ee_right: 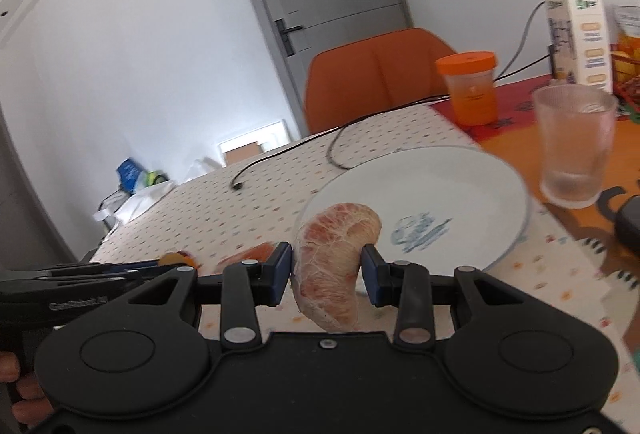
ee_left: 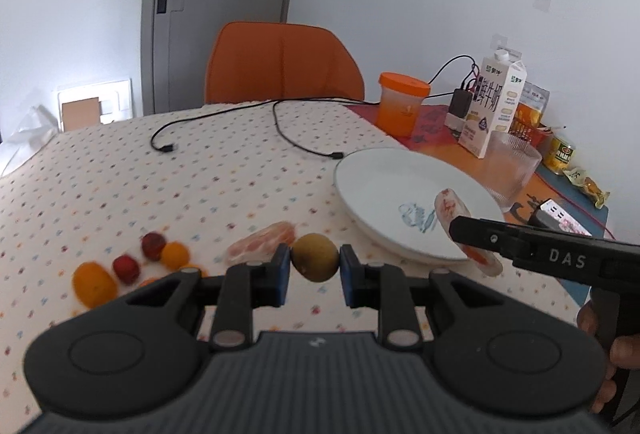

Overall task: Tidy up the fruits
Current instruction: 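Carry both fruits over the white bowl and open both tools to drop them, then move both open tools back toward the fruit pile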

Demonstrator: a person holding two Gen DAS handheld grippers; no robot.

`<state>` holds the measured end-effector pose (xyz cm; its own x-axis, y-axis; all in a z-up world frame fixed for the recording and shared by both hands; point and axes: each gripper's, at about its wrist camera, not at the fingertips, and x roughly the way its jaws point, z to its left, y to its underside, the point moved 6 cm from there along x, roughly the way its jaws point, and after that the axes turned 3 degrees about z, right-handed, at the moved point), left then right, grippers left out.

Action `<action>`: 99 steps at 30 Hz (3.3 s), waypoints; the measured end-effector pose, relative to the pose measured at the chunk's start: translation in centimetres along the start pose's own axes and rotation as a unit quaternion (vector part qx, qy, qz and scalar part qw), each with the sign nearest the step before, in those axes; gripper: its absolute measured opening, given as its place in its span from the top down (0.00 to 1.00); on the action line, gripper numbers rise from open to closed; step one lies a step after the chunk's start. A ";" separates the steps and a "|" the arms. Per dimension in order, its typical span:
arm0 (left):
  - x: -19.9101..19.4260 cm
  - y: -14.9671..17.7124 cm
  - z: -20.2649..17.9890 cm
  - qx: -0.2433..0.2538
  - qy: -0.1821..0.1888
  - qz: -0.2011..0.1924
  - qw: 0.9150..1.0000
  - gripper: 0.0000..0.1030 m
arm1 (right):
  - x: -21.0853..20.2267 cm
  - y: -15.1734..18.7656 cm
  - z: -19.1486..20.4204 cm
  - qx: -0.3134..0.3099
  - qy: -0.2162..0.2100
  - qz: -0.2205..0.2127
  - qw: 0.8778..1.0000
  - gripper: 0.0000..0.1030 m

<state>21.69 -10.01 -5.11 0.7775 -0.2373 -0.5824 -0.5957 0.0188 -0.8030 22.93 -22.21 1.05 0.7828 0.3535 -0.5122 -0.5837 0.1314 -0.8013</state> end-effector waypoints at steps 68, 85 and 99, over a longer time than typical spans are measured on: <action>-2.0 -3.0 0.8 0.003 -0.055 -0.040 0.998 0.07 | -1.8 0.6 -0.4 0.000 0.017 -0.024 1.000 0.00; -5.2 -0.7 5.2 -0.029 -0.078 -0.040 0.996 0.06 | -1.3 1.1 4.3 -0.029 0.011 -0.016 0.999 0.00; -7.4 1.2 10.0 -0.066 -0.101 -0.037 0.992 0.06 | 0.0 2.3 8.3 -0.054 -0.036 0.020 0.998 0.00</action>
<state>17.20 1.51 -3.01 0.8365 -0.0334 -0.5470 -0.5466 -0.1225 -0.8284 19.85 -14.22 1.76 0.7396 0.4219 -0.5243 -0.5844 0.0162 -0.8113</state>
